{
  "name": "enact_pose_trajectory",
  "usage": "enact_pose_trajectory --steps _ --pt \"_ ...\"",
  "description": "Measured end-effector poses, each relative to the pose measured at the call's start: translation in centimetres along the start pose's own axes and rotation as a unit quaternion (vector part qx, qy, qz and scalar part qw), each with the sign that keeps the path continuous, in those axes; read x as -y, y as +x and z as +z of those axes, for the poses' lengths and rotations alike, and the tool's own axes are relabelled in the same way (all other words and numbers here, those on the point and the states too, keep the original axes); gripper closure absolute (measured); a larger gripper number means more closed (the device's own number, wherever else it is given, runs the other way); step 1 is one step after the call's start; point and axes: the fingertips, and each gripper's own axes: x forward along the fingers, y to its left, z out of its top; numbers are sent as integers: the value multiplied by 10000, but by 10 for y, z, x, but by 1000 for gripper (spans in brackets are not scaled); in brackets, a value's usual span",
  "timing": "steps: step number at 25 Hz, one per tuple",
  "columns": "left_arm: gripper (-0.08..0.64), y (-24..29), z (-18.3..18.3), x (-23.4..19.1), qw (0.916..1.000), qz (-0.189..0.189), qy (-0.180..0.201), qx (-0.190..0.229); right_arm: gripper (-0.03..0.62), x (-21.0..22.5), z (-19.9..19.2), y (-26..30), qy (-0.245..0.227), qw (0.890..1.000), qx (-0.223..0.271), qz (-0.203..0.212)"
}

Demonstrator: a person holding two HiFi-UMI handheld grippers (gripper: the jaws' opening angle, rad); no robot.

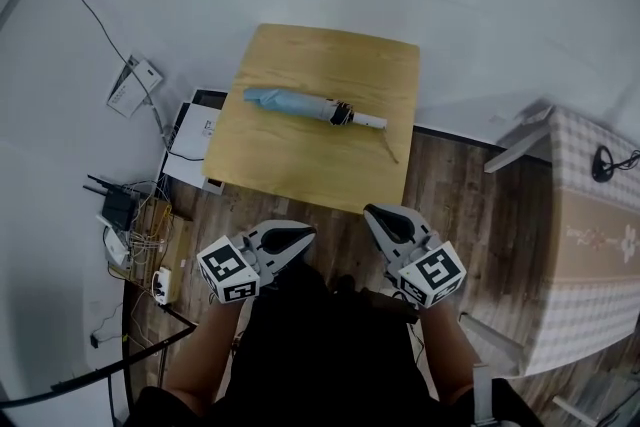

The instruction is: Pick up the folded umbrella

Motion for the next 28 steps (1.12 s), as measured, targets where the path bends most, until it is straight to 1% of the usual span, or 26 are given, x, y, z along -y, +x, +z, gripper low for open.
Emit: enact_pose_trajectory --steps 3,6,9,12,16,21,24,28 --pt "551 0 3 -20 10000 18 -41 57 572 8 -3 14 20 10000 -90 16" --pt "551 4 6 -40 10000 -38 -18 23 572 20 -2 28 -7 9998 -196 -43" --pt "551 11 12 -64 9998 -169 40 -30 572 35 4 44 -10 9994 -301 -185" --pt "551 16 28 -89 9994 -356 12 -53 572 47 17 64 -38 9986 -393 -341" --pt "551 19 50 -138 9984 -536 199 -44 572 67 38 100 -151 9976 -445 -503" --pt "551 20 83 -194 9974 -691 226 13 572 91 53 141 -47 9962 -515 -697" --pt "551 20 94 -226 9966 -776 288 3 572 103 59 163 -32 9947 -595 -841" --pt "551 21 101 -266 9959 -870 228 -28 572 116 61 187 114 9924 -694 -1006"
